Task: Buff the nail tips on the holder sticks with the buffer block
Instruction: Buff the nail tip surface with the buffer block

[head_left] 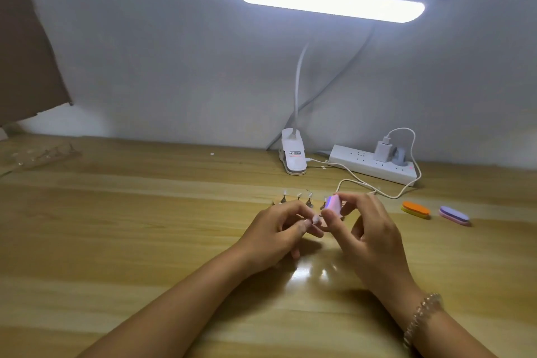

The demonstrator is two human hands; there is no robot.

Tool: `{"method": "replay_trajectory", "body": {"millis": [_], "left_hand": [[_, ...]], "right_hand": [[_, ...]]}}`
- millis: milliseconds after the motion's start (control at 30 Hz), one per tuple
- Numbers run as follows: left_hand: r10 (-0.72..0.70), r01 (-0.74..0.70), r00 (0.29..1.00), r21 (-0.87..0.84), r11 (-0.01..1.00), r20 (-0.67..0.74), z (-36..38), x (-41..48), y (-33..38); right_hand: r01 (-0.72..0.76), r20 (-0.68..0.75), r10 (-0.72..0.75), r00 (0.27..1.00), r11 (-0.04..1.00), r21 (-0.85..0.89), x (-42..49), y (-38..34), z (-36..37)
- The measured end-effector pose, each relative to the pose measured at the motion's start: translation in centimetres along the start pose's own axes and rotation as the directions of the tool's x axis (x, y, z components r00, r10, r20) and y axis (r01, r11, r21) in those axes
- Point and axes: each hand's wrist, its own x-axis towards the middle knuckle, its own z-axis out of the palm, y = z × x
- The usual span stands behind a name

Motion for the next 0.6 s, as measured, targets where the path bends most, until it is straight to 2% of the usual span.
{"method": "replay_trajectory", "body": {"millis": [67, 133, 267, 367, 400, 500, 600], "left_hand": [[-0.016, 0.016, 1.000, -0.004, 1.000, -0.011, 0.00, -0.03, -0.05], [-0.011, 0.011, 1.000, 0.005, 1.000, -0.021, 0.01, -0.09, -0.10], [-0.025, 0.025, 0.999, -0.017, 1.000, -0.020, 0.21, -0.11, -0.06], [0.010, -0.010, 1.000, 0.012, 1.000, -0.021, 0.12, -0.08, 0.04], [0.011, -0.010, 1.000, 0.015, 1.000, -0.022, 0.06, -0.11, 0.06], [-0.007, 0.008, 1.000, 0.013, 1.000, -0.031, -0.05, -0.15, 0.01], [-0.003, 0.002, 1.000, -0.010, 1.000, -0.031, 0.05, -0.12, 0.15]], "right_hand": [[0.074, 0.057, -0.073, 0.996, 0.997, -0.026, -0.34, -0.38, 0.27], [0.081, 0.118, -0.076, 0.990, 0.996, -0.041, -0.47, -0.45, 0.48], [-0.005, -0.007, 0.005, 1.000, 1.000, 0.018, 0.08, -0.06, 0.05], [0.092, 0.087, -0.092, 0.992, 0.996, 0.000, -0.42, -0.65, 0.41], [0.085, 0.115, -0.083, 0.990, 0.996, -0.011, -0.45, -0.71, 0.52], [-0.002, 0.050, 0.003, 0.999, 1.000, -0.008, 0.06, -0.20, 0.25], [0.046, 0.017, -0.046, 0.999, 0.999, -0.003, -0.18, -0.49, 0.07]]}}
